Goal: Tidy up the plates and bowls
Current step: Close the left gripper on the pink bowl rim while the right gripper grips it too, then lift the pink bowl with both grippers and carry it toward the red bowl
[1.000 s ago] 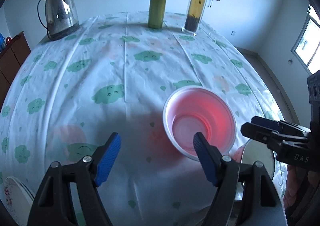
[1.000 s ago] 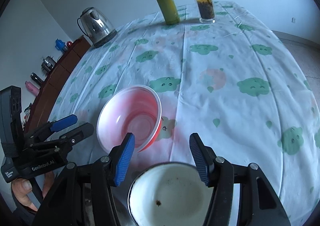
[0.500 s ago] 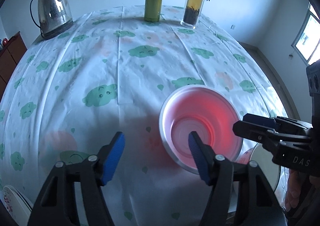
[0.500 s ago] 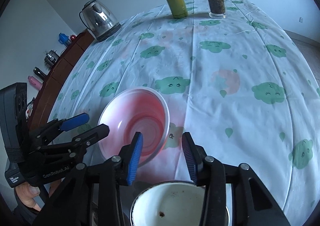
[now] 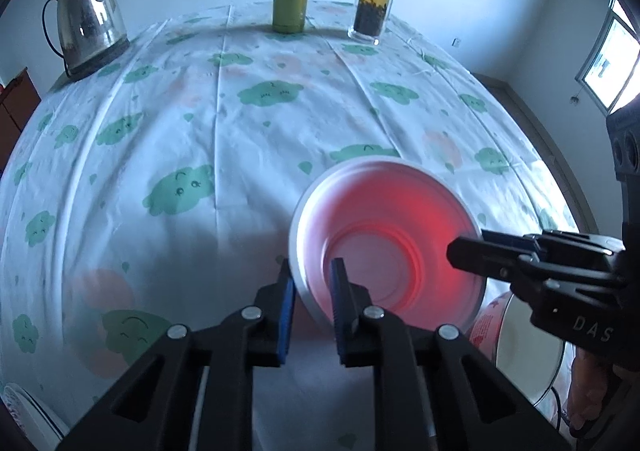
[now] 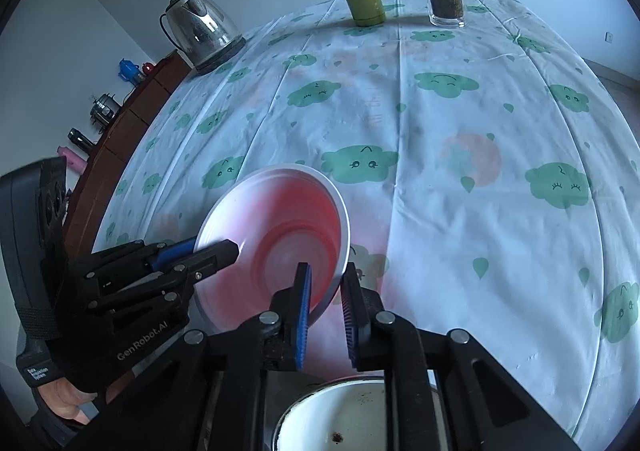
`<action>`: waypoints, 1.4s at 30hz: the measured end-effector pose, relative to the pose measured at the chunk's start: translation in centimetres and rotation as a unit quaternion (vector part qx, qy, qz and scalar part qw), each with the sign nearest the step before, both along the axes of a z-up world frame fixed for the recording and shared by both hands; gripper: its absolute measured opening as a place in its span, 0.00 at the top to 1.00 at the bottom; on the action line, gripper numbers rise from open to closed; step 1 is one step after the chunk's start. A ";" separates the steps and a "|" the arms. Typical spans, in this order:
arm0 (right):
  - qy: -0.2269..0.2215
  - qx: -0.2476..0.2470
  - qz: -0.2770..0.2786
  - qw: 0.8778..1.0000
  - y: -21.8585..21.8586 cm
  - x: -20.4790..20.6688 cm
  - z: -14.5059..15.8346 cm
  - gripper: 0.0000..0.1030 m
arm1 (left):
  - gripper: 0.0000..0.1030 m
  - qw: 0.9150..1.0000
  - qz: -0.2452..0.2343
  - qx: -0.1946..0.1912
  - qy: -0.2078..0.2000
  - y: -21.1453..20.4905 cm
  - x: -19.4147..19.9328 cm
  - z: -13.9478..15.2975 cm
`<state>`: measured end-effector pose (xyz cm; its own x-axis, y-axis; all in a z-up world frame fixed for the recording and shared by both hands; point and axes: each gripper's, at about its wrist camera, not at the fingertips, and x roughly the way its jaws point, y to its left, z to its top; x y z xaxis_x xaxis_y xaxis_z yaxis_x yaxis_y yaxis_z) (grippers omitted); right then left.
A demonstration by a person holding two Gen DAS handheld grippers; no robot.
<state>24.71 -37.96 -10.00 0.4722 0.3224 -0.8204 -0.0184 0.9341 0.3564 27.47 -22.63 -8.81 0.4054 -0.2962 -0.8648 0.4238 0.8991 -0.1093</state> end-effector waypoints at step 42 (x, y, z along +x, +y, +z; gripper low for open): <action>-0.044 -0.016 0.017 0.999 2.7 -7.4 6.1 0.82 | 0.86 0.998 -0.013 -0.015 -0.063 2.3 -7.2 5.8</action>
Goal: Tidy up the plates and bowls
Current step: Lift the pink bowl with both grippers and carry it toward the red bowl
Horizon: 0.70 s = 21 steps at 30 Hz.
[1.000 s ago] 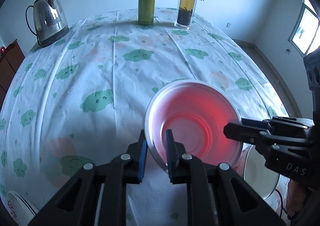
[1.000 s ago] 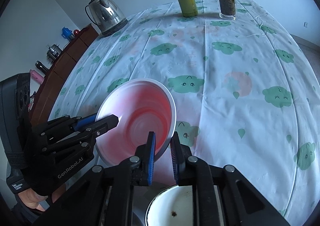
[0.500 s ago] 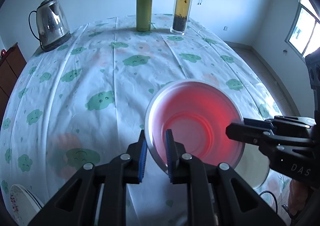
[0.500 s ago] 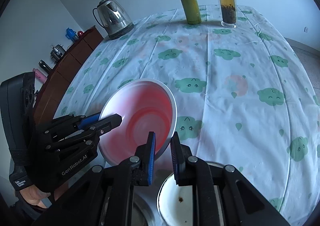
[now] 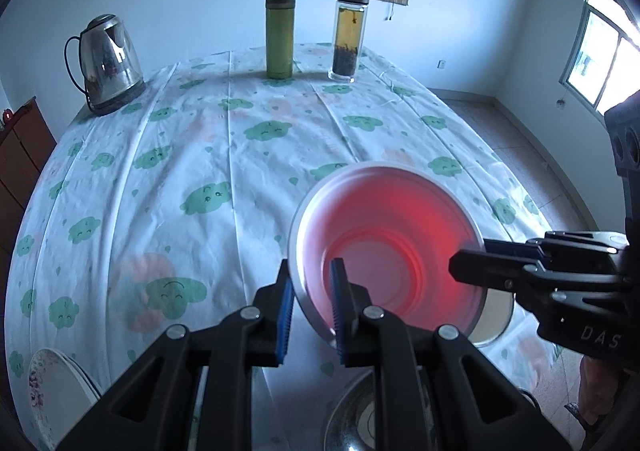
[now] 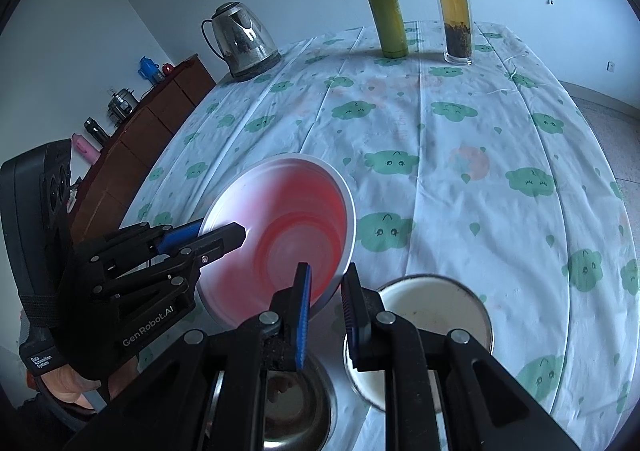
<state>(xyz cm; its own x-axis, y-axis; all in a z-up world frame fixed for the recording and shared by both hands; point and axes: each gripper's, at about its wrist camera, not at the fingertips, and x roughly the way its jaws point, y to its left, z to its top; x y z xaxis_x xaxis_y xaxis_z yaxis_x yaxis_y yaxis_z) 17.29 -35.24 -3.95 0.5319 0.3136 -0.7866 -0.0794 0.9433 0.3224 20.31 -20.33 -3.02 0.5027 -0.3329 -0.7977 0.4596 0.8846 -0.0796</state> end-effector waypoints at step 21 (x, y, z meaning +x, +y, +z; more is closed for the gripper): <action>-0.006 0.010 0.008 1.000 1.2 -4.5 0.2 0.82 | 0.86 1.000 -0.008 -0.026 -0.012 1.4 -4.1 1.2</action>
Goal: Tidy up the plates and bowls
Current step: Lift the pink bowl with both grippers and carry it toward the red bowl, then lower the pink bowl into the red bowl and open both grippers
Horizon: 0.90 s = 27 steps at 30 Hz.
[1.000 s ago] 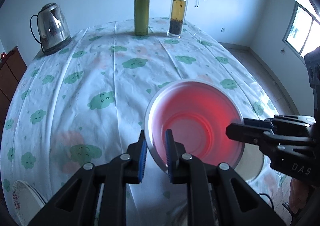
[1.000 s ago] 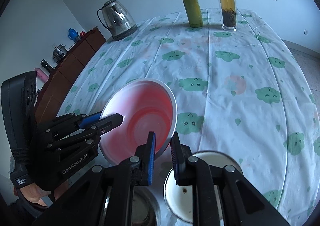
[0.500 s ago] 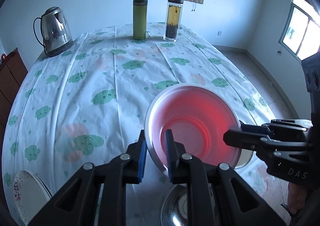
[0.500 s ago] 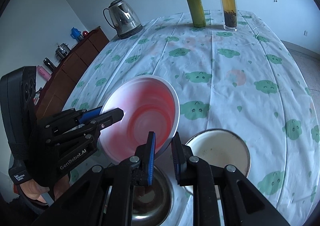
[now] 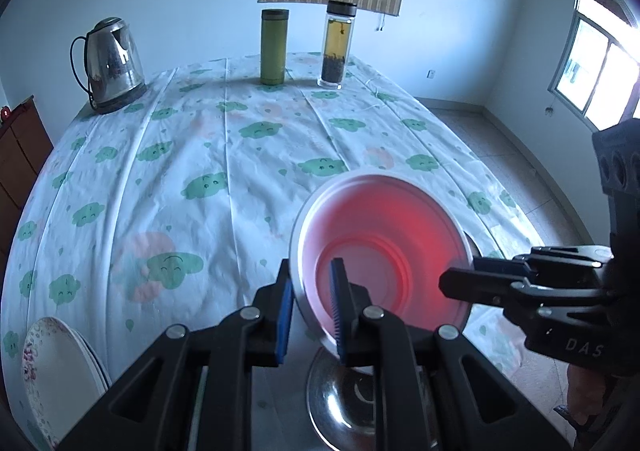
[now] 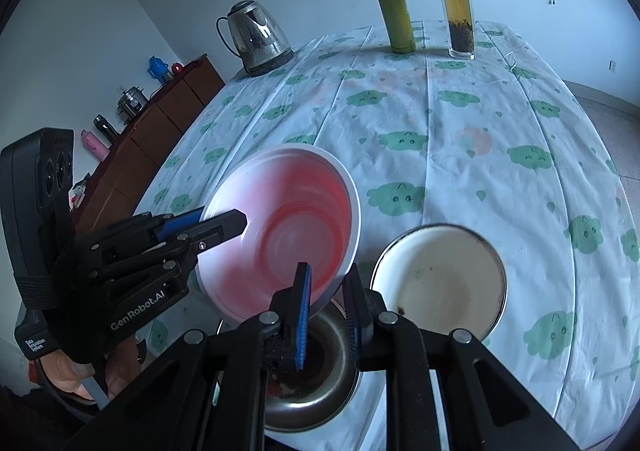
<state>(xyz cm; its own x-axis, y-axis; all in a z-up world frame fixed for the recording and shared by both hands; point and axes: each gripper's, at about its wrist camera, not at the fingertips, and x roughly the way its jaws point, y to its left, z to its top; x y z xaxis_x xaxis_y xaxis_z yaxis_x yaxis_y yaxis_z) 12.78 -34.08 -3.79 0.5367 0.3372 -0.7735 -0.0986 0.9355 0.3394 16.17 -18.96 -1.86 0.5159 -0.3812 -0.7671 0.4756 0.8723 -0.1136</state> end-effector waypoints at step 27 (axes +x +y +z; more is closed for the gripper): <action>-0.004 0.006 0.012 1.000 0.9 -4.0 0.3 0.82 | 0.84 1.000 -0.010 -0.015 -0.008 1.0 -3.2 0.4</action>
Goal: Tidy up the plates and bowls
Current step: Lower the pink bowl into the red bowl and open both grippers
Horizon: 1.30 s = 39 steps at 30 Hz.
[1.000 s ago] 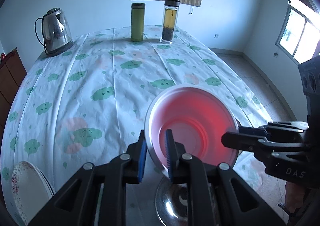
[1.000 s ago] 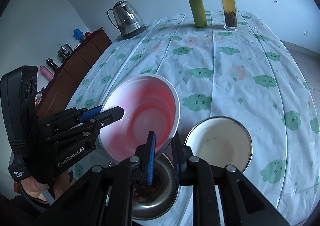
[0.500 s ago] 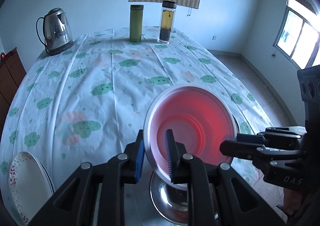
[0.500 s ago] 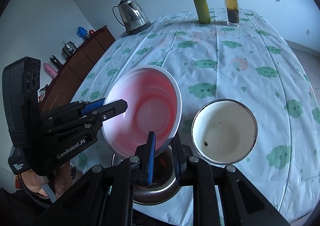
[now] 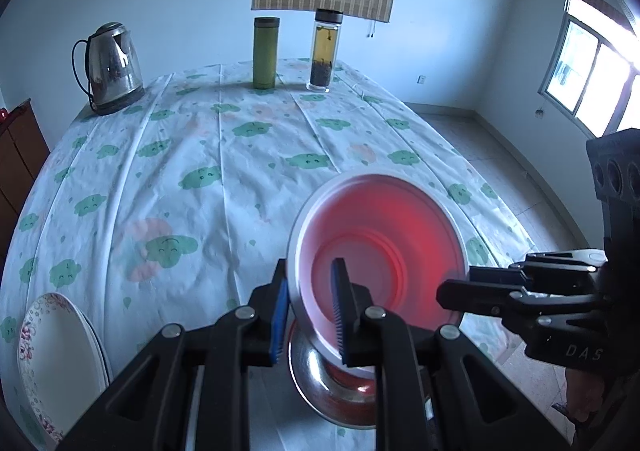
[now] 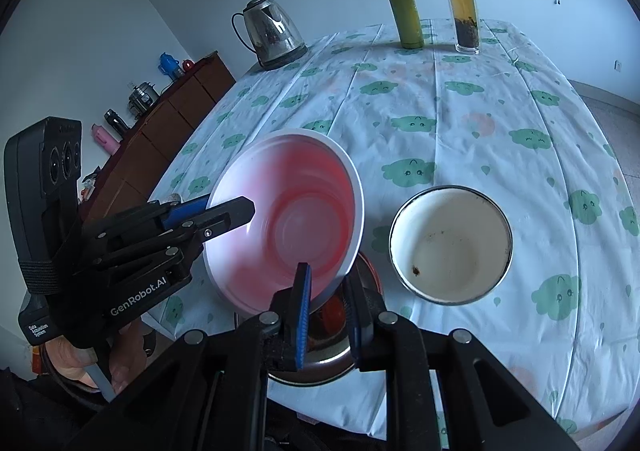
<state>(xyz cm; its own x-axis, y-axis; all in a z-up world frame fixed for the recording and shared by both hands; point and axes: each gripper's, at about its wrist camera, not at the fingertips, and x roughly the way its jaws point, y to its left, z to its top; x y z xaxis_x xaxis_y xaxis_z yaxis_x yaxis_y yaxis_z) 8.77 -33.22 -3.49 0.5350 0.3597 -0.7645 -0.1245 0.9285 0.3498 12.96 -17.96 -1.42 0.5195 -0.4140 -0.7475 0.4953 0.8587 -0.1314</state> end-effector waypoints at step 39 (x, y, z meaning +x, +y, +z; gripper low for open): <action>0.057 0.023 0.008 0.998 -0.2 -2.3 -3.9 0.81 | 0.84 0.998 -0.021 0.020 0.047 -0.1 -2.8 -3.6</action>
